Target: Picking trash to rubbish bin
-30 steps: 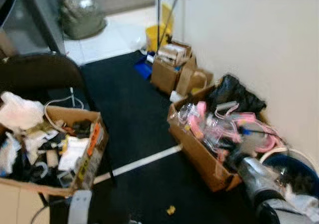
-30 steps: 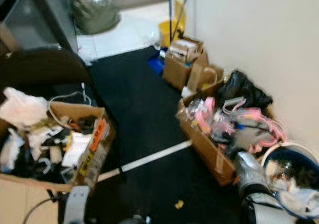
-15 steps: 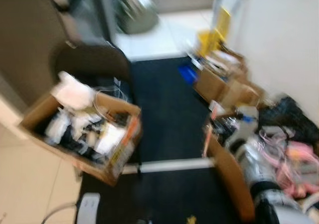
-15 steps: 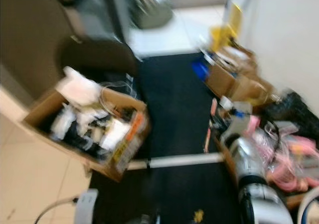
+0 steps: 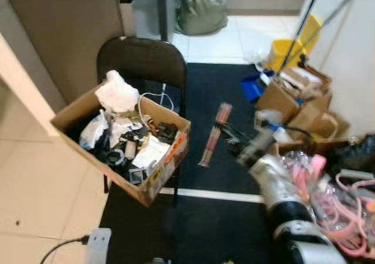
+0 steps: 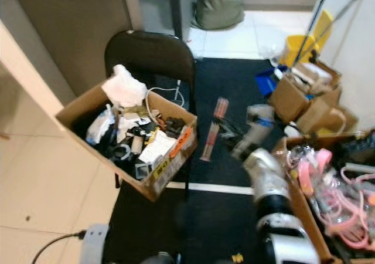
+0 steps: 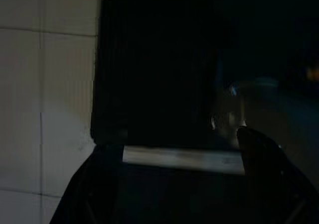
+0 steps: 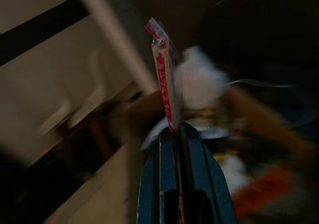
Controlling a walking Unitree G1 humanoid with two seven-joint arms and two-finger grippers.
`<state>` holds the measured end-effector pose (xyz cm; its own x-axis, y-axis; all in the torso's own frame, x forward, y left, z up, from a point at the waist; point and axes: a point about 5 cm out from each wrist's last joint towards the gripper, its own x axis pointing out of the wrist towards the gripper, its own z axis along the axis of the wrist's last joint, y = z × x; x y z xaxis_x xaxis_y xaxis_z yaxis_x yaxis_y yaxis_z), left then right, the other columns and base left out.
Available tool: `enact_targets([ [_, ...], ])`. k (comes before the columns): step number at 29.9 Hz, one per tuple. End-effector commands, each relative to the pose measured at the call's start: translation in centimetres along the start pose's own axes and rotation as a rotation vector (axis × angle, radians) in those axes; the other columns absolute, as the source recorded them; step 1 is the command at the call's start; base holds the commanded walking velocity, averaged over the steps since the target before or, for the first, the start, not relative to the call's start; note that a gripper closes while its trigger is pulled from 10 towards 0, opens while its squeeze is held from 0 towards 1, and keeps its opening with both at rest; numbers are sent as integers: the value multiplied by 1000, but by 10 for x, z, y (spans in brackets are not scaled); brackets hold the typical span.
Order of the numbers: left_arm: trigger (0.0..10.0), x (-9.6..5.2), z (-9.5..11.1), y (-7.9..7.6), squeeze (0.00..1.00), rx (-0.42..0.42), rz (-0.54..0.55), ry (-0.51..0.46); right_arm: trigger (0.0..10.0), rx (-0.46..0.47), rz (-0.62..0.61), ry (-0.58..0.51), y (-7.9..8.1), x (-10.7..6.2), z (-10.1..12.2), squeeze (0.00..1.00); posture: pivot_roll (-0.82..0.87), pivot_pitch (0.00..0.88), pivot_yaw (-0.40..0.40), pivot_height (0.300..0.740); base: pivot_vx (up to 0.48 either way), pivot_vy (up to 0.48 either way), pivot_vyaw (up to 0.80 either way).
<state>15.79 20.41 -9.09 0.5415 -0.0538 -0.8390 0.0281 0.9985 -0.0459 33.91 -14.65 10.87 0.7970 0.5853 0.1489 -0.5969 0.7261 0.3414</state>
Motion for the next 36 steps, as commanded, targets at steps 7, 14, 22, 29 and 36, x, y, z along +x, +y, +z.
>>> enact_targets([
  [7,10000,-4,-18,1,0,-13,7,58,10000,-2,57,51,10,1,-5,0,-16,92,42,740,0,0,753],
  [14,10000,-4,-20,-1,0,14,-11,73,10000,-54,-43,130,1,1,-12,0,-16,92,42,740,41,0,296],
  [22,10000,-4,-20,-1,0,16,-13,74,10000,-68,-88,143,0,4,-10,0,-16,92,42,740,301,0,0],
  [29,10000,-4,-20,-1,0,26,-16,77,10000,-64,-93,145,0,3,-9,0,-16,92,42,740,327,0,0],
  [36,10000,-3,-19,-2,0,38,-21,79,10000,-73,-100,148,0,3,-10,0,-20,81,46,740,339,0,0],
])
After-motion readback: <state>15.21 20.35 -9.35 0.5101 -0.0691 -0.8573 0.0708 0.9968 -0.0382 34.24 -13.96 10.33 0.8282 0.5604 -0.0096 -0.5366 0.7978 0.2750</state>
